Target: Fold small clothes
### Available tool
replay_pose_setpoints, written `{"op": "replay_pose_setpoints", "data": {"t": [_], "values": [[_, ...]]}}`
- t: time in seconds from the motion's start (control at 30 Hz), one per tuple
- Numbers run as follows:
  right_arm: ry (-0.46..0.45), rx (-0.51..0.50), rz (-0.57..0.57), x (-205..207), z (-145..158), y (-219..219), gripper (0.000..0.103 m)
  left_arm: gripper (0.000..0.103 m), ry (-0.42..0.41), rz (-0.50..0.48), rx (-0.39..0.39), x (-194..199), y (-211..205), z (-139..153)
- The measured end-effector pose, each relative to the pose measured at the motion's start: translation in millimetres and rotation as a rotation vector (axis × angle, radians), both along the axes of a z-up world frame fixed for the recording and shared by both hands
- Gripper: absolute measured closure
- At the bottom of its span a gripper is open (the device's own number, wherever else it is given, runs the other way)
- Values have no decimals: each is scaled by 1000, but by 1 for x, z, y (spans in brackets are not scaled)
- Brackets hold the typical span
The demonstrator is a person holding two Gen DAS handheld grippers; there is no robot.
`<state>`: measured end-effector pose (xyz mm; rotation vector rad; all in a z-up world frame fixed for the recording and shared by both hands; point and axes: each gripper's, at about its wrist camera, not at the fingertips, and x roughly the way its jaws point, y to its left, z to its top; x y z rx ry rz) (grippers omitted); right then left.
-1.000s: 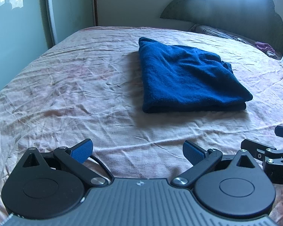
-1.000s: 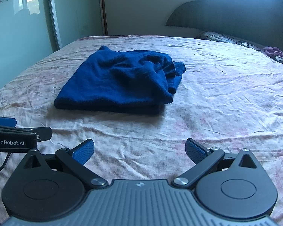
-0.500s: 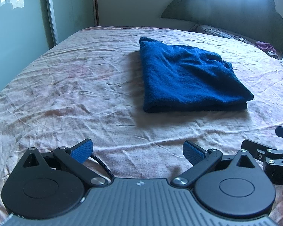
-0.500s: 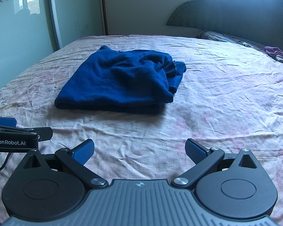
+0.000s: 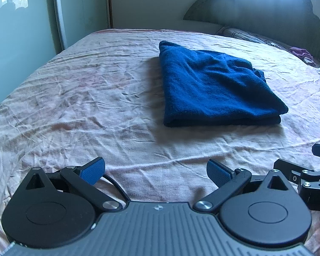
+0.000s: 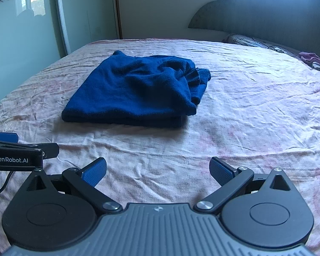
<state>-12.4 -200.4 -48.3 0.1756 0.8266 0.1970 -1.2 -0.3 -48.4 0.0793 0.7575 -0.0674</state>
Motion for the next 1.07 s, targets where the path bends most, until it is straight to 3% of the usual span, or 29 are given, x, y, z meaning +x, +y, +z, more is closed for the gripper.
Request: {"op": "replay_pose_setpoints", "data": {"t": [1.07], "values": [[8, 17, 14, 15, -4, -5, 0, 1, 26, 48, -21, 15, 12, 0]]}}
